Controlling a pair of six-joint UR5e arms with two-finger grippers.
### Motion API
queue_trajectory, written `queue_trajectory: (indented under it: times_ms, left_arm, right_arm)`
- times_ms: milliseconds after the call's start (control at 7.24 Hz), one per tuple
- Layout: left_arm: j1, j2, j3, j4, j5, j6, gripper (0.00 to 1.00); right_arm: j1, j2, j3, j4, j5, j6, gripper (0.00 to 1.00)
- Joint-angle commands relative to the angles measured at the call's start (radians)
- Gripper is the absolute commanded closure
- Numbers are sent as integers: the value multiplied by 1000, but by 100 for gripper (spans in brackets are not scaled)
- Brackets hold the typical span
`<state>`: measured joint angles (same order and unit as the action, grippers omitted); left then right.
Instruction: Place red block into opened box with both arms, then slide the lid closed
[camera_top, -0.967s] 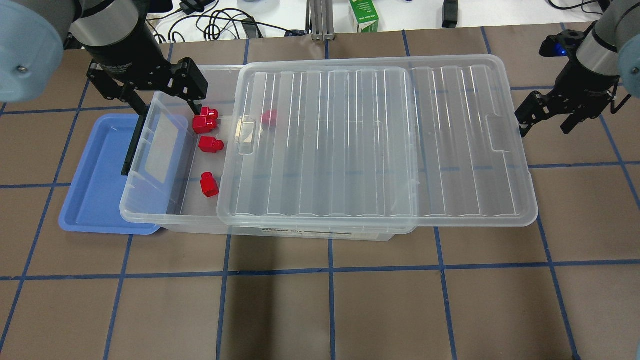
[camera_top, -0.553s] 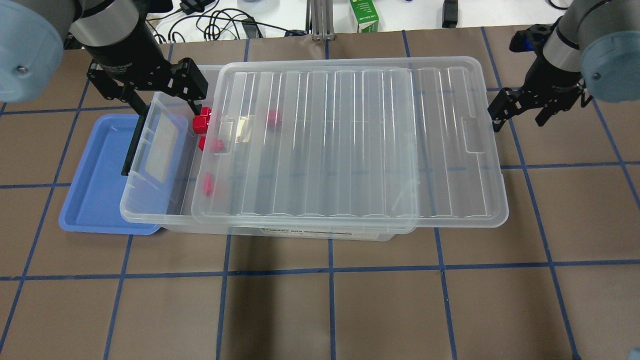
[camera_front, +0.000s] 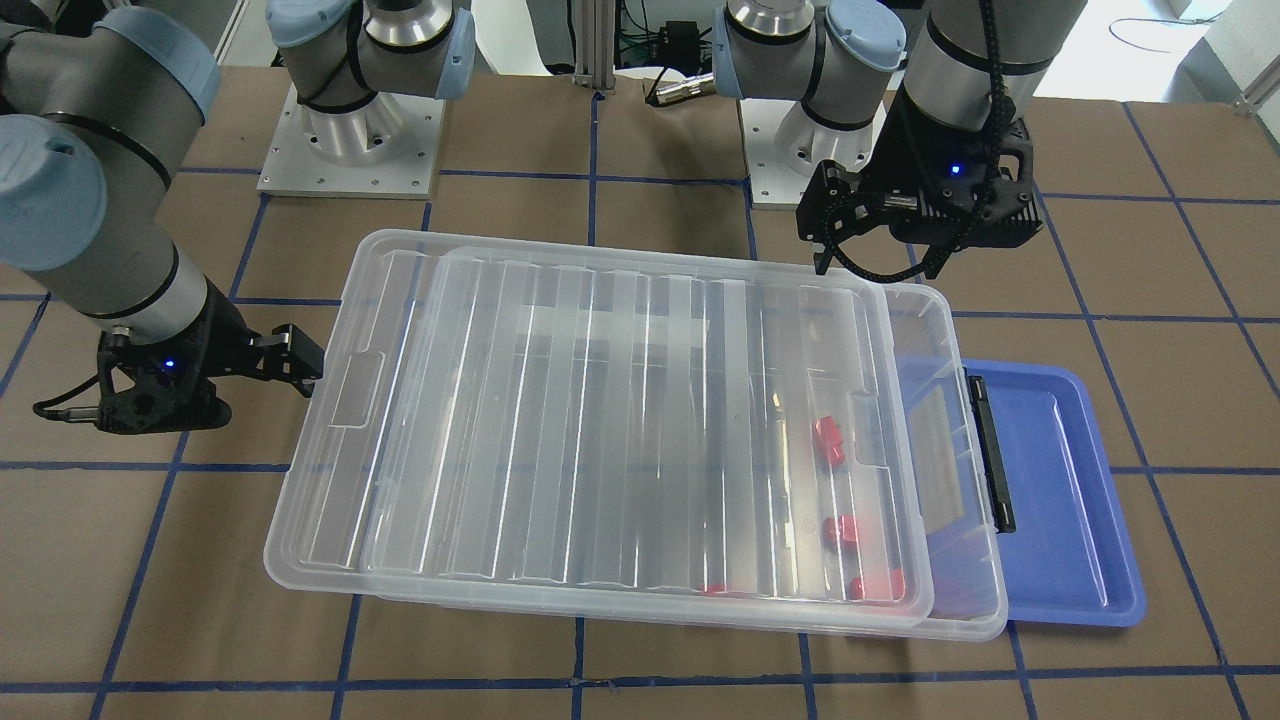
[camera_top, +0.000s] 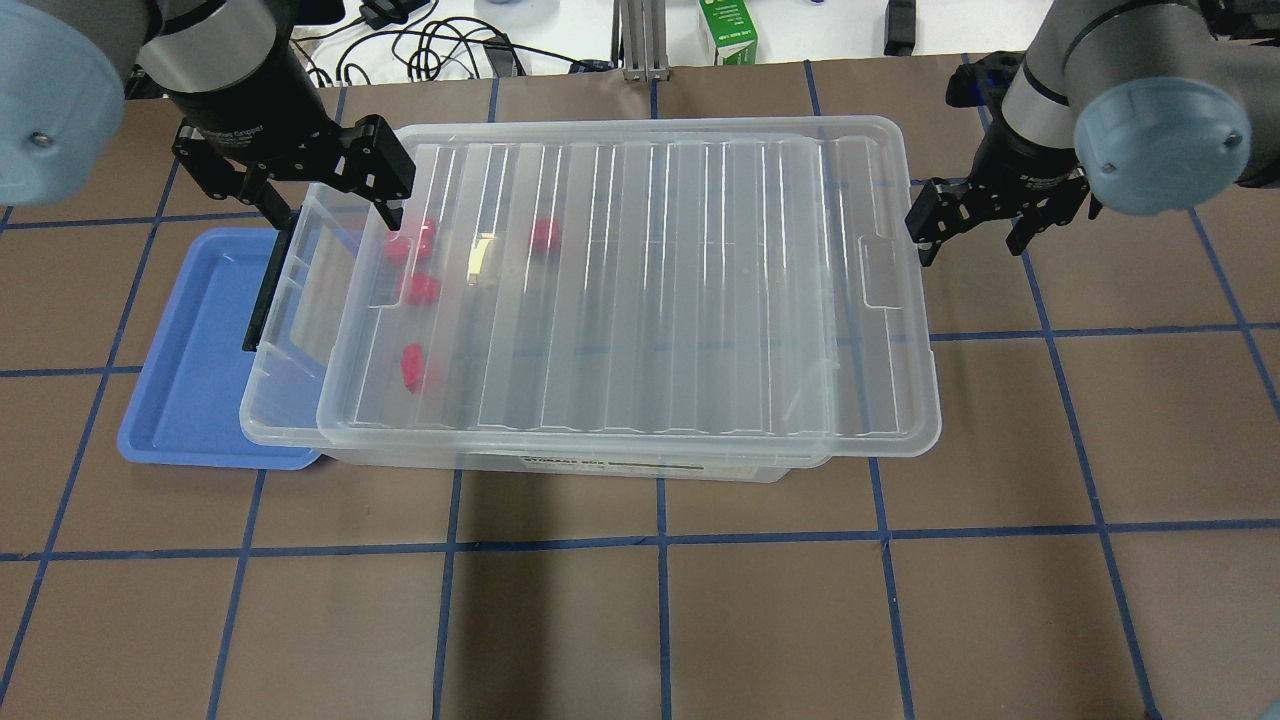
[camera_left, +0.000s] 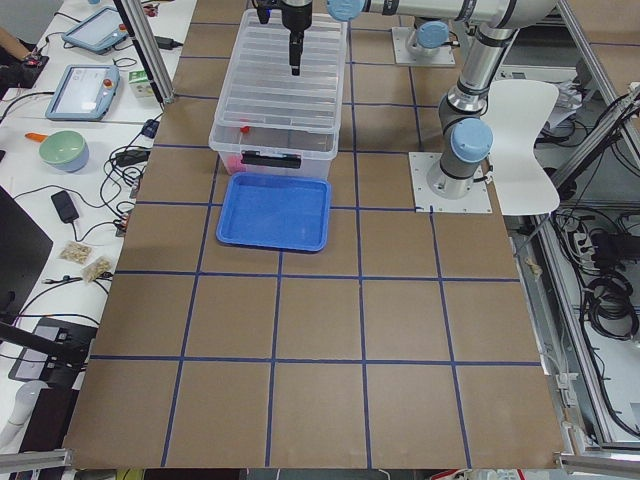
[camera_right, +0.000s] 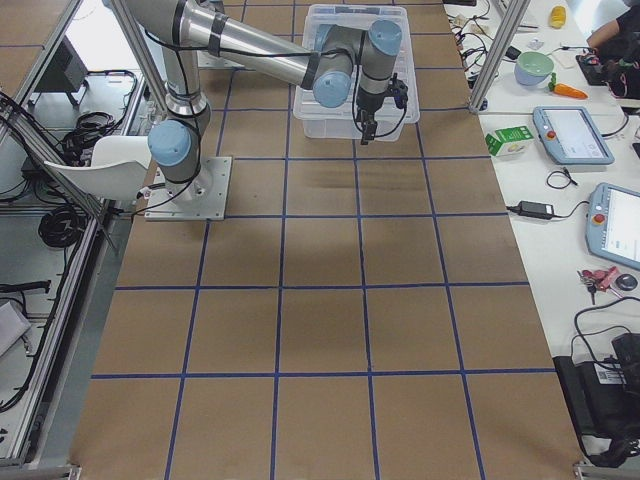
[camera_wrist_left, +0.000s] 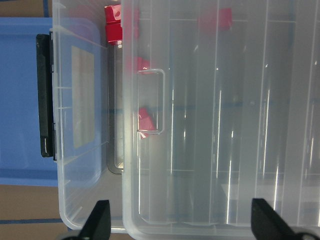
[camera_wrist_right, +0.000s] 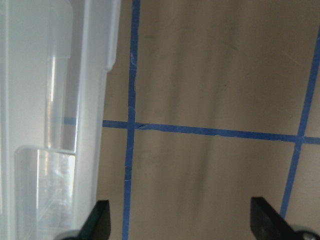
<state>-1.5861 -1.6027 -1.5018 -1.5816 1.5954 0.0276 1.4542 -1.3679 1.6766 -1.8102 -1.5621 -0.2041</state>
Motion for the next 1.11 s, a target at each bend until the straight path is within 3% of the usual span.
queue_trajectory:
  times_ms: [0,967]
  left_arm:
    - [2,1,0,2,0,0,0]
    - [2,1,0,2,0,0,0]
  right_arm:
    - [43,1,0,0,1,66,0]
    - [78,-13,-29,-3,-6,72,0]
